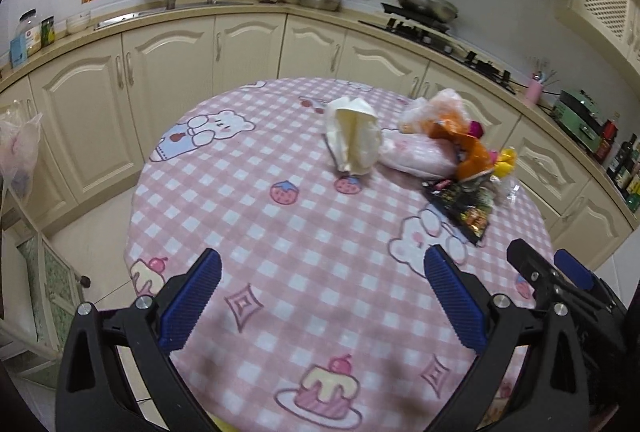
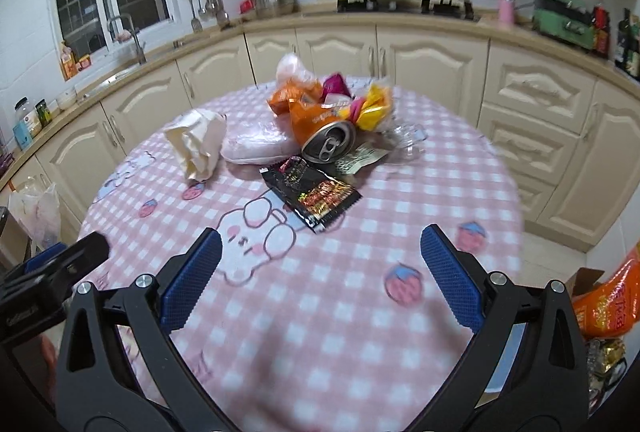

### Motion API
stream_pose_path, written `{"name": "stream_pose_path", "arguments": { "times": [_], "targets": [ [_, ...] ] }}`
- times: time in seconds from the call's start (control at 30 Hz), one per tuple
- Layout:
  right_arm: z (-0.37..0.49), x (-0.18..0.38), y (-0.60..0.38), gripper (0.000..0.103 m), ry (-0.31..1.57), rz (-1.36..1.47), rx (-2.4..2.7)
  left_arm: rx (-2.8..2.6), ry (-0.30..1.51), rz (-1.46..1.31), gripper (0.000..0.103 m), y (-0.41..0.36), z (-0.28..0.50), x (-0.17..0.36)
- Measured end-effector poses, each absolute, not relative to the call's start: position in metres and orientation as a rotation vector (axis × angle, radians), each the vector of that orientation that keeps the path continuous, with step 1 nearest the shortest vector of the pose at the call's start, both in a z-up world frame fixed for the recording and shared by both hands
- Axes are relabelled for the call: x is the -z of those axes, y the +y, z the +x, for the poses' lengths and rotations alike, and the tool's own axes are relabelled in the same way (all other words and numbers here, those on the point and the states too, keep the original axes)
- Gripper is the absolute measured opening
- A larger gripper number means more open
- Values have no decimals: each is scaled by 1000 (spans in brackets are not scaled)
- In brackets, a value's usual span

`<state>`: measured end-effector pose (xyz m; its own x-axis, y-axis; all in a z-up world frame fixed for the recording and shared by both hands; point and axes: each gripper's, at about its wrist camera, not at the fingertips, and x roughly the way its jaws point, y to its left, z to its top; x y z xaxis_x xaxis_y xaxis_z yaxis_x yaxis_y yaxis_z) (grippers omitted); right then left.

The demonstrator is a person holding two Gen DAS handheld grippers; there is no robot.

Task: Collect trash
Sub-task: 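Grasp the dark snack packet with the right gripper while the left gripper approaches the white tissue, then grasp the white tissue with the left gripper while the right gripper carries the packet toward the bin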

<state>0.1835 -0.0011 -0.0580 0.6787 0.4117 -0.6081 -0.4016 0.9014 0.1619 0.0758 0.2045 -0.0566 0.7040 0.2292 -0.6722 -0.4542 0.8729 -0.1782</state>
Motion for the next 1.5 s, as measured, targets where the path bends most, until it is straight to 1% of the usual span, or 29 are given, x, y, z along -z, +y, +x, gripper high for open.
{"name": "stream_pose_path", "arguments": {
  "times": [0.2,0.33,0.5,0.53,0.57,0.63,0.7,0.77,0.87,1.07,1.1,1.13,1.23,1.4,1.5],
  "targets": [
    [234,77,26,97,771,-19,-428,-400,735,-374,99,227,96,67],
    [260,90,39,97,882,1,-424,-410,751,-369,99,236,111,71],
    [273,95,53,96,918,-39,-398,-405,774,-390,99,242,125,77],
    [273,95,56,89,916,-63,-379,-400,781,-393,99,242,127,78],
    [272,95,57,75,910,-76,-365,-396,787,-394,99,241,128,79],
    [267,91,55,55,888,-62,-390,-391,799,-395,99,240,130,82],
    [267,91,52,51,887,-35,-410,-384,808,-395,99,238,131,83],
    [263,88,43,37,881,7,-430,-384,810,-391,99,237,132,84],
    [257,85,35,33,888,40,-454,-386,803,-383,99,236,132,80],
    [247,79,21,28,924,121,-508,-371,777,-369,99,235,141,66],
    [244,77,18,26,923,134,-517,-365,773,-368,99,236,143,64],
    [242,73,14,17,919,147,-529,-351,768,-368,99,236,147,61],
    [239,58,6,13,888,175,-551,-328,756,-362,99,238,161,53],
    [241,38,-5,11,826,174,-546,-306,759,-347,99,248,197,44],
    [246,32,-14,11,813,195,-547,-311,817,-355,99,259,232,48]
  ]
}}
